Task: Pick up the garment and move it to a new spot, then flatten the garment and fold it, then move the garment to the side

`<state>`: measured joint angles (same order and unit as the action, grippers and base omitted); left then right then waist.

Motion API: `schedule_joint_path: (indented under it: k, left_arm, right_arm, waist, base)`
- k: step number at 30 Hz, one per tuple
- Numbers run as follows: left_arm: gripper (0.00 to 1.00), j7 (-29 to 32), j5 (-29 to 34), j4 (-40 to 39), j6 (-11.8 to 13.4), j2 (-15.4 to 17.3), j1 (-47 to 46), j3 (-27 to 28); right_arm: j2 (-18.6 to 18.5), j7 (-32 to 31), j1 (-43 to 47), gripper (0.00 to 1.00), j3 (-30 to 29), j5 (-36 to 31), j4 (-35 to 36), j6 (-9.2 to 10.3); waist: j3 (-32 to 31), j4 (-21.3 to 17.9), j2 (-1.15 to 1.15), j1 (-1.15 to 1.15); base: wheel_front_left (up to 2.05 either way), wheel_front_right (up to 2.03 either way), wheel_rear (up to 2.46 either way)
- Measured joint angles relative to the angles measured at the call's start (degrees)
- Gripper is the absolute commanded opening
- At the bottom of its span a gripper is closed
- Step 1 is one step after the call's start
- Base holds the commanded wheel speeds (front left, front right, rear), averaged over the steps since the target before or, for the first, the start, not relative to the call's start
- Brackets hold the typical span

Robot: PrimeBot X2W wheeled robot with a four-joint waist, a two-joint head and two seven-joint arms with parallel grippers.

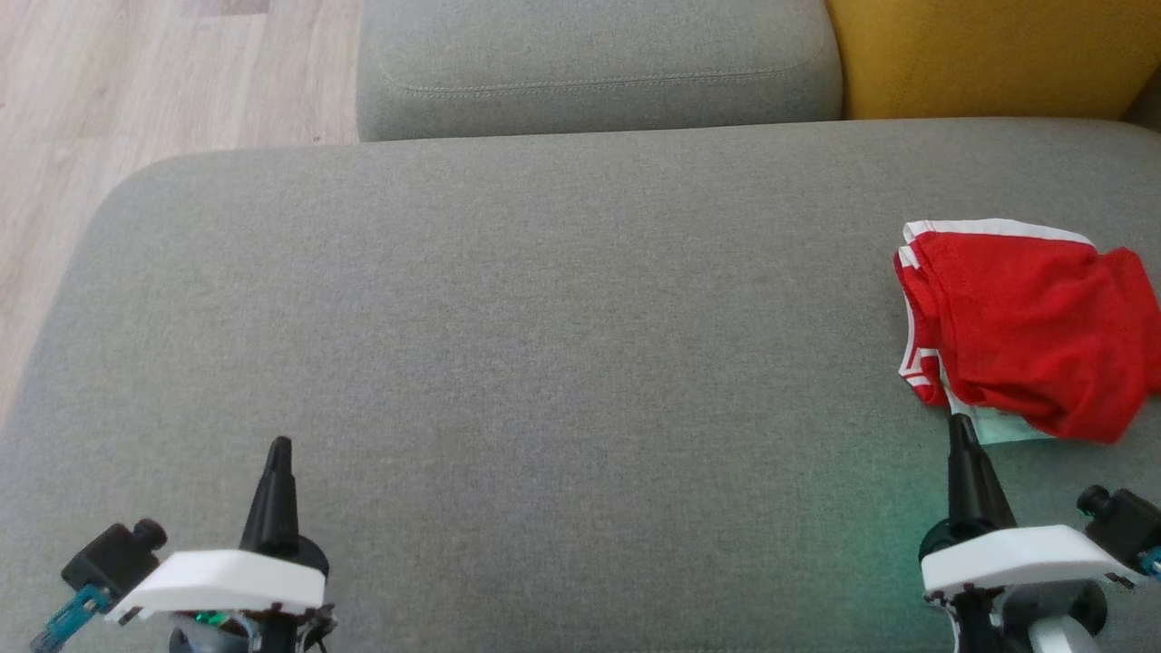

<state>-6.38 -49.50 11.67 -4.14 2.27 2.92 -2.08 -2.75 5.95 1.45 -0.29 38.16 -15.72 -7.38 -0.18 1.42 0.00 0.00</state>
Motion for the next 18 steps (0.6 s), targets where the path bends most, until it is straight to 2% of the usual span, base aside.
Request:
schedule_joint_path:
  k: [18]
  left_arm:
    - [0.0,2.8,-9.8,1.1,-1.0,0.0,-1.4,1.2]
  right_arm:
    - [0.0,-2.4,-1.2,0.0,-1.1,12.6,0.0,0.0]
  waist:
    - [0.1,-0.3,0.0,0.0]
  base:
    - [0.0,0.0,0.0]
